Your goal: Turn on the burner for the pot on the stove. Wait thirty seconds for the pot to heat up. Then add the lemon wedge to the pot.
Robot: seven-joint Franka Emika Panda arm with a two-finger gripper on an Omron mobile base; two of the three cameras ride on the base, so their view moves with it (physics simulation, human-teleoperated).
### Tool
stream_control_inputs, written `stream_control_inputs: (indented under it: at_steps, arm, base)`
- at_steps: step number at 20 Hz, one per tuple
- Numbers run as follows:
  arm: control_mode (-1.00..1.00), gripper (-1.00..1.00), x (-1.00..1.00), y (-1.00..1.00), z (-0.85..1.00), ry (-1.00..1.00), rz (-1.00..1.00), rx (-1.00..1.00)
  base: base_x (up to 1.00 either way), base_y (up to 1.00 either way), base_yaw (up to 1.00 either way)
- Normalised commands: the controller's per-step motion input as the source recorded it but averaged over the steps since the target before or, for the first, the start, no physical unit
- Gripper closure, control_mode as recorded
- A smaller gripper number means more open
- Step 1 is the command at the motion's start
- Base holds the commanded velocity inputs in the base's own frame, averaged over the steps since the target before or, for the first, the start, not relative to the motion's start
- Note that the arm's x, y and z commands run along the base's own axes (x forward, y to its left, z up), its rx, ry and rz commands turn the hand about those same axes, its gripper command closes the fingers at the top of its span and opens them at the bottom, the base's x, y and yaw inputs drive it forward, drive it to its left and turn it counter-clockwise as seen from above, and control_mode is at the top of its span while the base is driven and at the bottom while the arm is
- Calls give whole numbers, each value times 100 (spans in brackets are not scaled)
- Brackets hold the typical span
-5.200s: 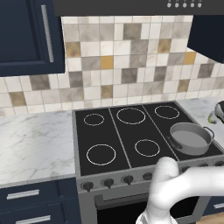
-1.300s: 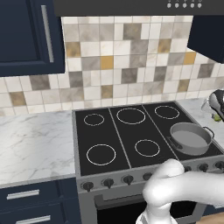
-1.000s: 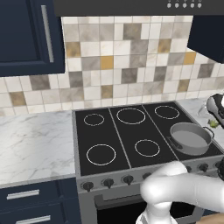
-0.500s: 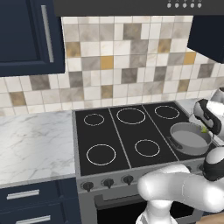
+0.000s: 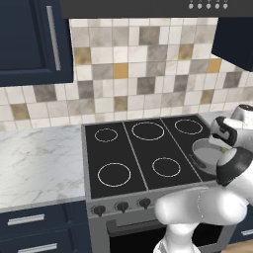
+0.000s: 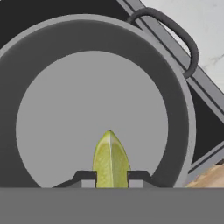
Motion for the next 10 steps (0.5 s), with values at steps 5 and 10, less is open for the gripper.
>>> stream_control_inputs:
  at_steps: [5, 10]
  arm:
    - [-100, 100, 33, 6, -13, 0, 0, 0]
    - [-100, 100, 28, 0, -22, 6, 0, 0]
  base:
    - [0, 0, 0]
    - [0, 0, 0]
